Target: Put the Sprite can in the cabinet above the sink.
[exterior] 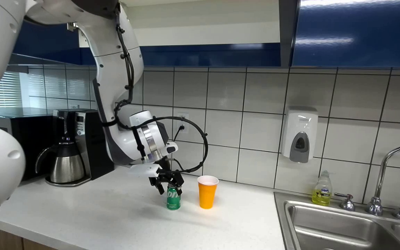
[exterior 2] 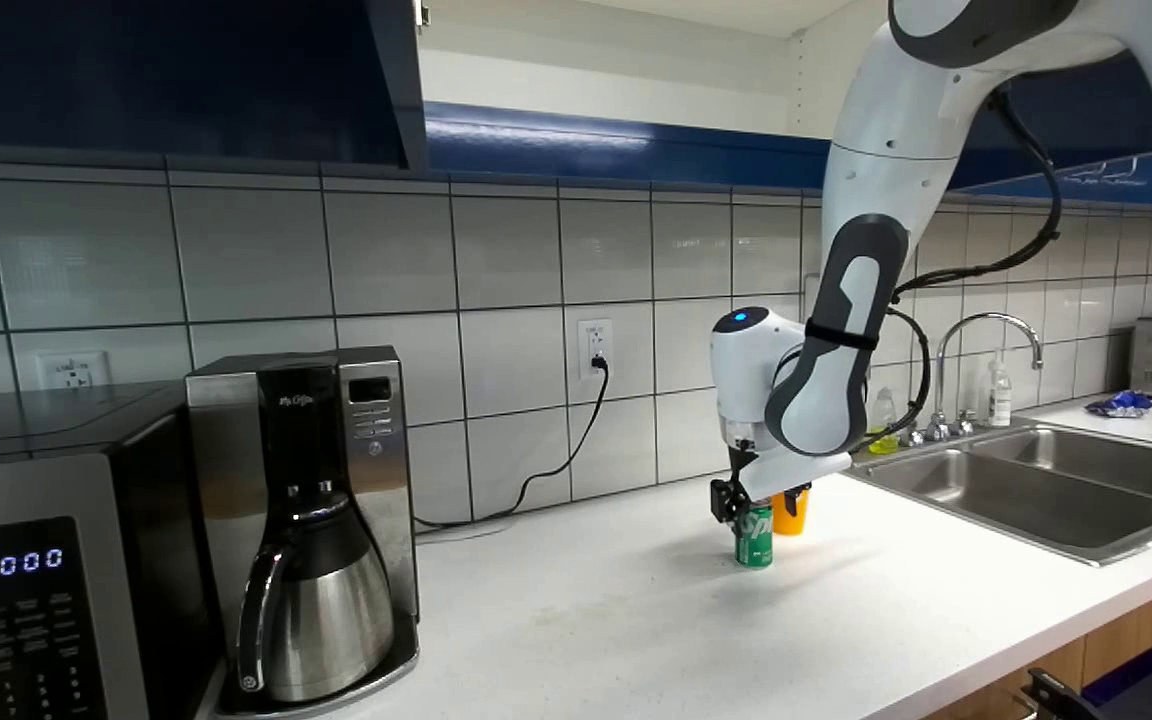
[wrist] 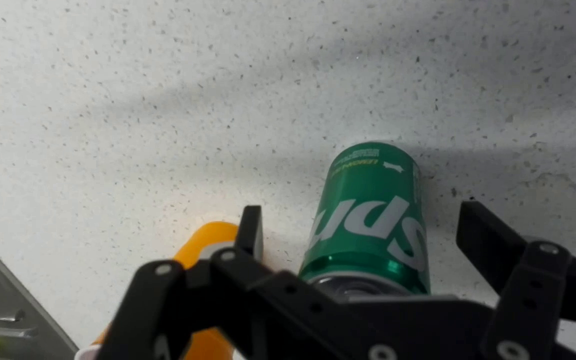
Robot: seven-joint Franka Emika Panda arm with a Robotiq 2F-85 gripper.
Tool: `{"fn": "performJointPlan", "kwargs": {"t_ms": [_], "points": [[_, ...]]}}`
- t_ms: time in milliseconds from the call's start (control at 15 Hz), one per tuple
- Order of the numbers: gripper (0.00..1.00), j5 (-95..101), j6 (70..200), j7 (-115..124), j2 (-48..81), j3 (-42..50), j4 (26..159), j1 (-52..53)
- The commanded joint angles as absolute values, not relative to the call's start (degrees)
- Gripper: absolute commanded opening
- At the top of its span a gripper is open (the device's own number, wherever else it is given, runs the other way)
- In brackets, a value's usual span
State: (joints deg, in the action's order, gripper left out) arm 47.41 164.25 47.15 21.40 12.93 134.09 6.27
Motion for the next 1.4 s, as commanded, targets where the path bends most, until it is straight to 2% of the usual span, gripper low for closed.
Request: {"fn": "performJointPlan", "kwargs": {"t_ms": [0, 667, 733, 800, 1000, 1133, 1333], "points": [[1.00, 50.0, 165.5, 51.3, 23.4, 15.0, 132.0, 8.3], [1.00, 50.3, 166.6, 53.7, 25.9, 18.0, 129.2, 10.9], [0.75, 50.2, 166.7, 53.5, 26.1, 18.1, 129.1, 10.9], [0.72, 50.2, 166.8, 53.5, 26.3, 18.2, 129.0, 11.1], [0.49, 50.0, 167.3, 53.4, 26.7, 18.5, 128.8, 11.4], [0.40, 49.7, 167.3, 53.4, 26.5, 18.5, 128.8, 11.7], [0.40, 47.8, 166.5, 52.0, 25.5, 17.1, 129.6, 10.8]]}}
